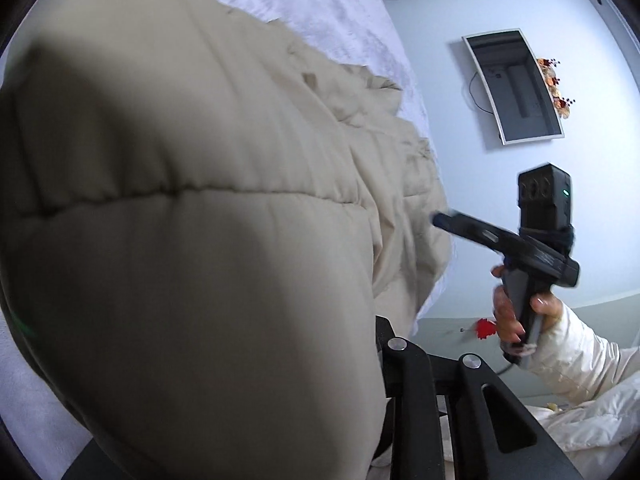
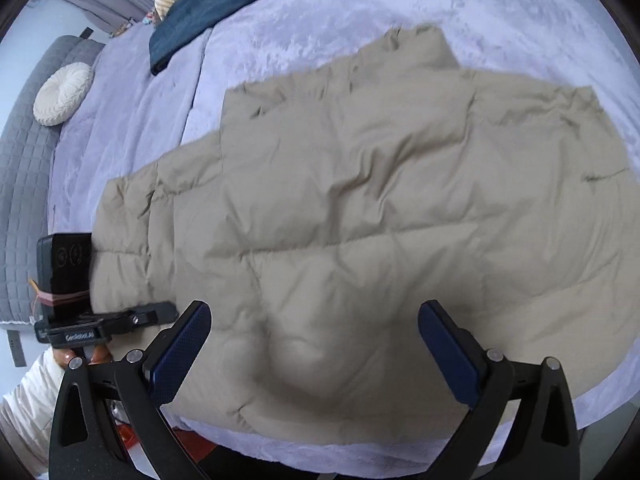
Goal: Fold large clothes
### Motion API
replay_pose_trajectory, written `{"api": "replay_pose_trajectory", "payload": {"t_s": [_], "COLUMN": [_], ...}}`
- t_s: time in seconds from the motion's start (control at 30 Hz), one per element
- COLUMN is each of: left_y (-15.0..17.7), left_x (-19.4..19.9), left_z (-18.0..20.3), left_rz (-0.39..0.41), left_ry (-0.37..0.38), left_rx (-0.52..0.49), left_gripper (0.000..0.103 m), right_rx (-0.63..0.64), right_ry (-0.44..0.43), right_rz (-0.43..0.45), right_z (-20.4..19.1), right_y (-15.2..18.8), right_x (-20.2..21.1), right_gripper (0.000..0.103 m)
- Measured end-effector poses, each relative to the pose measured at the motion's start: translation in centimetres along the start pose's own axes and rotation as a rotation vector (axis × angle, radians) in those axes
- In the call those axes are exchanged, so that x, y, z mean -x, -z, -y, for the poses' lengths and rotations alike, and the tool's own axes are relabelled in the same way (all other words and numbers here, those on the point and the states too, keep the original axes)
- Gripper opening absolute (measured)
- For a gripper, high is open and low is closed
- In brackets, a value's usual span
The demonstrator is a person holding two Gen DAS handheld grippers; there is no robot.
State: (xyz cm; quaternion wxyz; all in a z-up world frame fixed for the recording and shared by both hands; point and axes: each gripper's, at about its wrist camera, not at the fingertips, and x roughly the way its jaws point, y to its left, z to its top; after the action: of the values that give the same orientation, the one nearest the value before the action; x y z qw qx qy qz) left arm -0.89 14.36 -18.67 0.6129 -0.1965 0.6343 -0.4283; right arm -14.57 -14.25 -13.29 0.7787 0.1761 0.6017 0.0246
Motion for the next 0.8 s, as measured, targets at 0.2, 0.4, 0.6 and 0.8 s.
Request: {"api": "replay_pose_trajectory", "payload": {"t_s": [0.2,0.4,0.6,0.8], "left_y": [-0.1,-0.8,-4.0,-6.7], "left_x": [0.7,-2.1,-7.8,-13.0], "left_z": [6.8,14.8,21.3,26.3], "left_rz": [0.055,0.086,0.067,0.001], "left_ry": [-0.084,-0.226,-0.323,-0.357], "left_rx": [-0.001,0.025,0.017,-0.066], "left_gripper": [0.029,0.029,0.03,0.054], "right_rx": [0.012,-0.028,-0.068,-0.119], "right_ry": [-0.028,-0.124,-0.233,-0.309], "right_rz": [0.036,-0.023,-0.066,-0.039], "right_z": [2.6,4.9,6.9,10.8], "right_y": [-3.0,-5.5,-6.3,-6.2], "right_x": [-2.1,-7.3,-9.7,-5.5], "right_gripper": [0.011,0.006,0.001,0.001]}}
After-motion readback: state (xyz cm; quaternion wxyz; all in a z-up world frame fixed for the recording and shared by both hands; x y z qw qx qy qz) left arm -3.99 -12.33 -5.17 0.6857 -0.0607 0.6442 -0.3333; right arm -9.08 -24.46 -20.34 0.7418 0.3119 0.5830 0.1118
